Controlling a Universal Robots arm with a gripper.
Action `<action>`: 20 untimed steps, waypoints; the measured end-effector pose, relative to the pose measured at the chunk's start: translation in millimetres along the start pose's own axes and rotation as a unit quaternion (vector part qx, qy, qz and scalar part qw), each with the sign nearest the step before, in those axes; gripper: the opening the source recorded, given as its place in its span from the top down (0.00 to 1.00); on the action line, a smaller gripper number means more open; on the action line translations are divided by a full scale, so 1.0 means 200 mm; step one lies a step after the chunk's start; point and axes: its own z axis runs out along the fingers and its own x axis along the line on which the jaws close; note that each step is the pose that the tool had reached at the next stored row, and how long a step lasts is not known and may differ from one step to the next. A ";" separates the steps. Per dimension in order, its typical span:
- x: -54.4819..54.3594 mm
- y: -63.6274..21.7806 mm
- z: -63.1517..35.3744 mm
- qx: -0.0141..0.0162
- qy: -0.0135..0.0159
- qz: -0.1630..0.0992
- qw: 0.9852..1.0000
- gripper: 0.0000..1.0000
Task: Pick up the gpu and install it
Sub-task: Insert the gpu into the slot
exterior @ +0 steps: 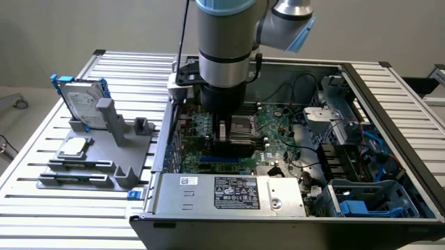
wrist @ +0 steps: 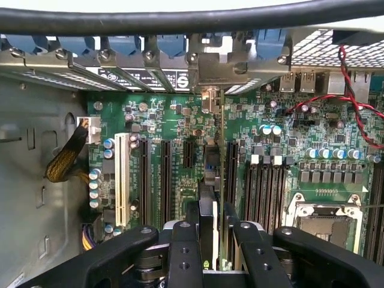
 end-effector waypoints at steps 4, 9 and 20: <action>0.00 0.004 0.009 0.000 0.000 0.000 1.000 0.73; 0.00 0.004 0.010 0.000 0.000 0.000 1.000 0.73; 0.00 0.004 -0.027 -0.001 0.000 0.000 1.000 0.73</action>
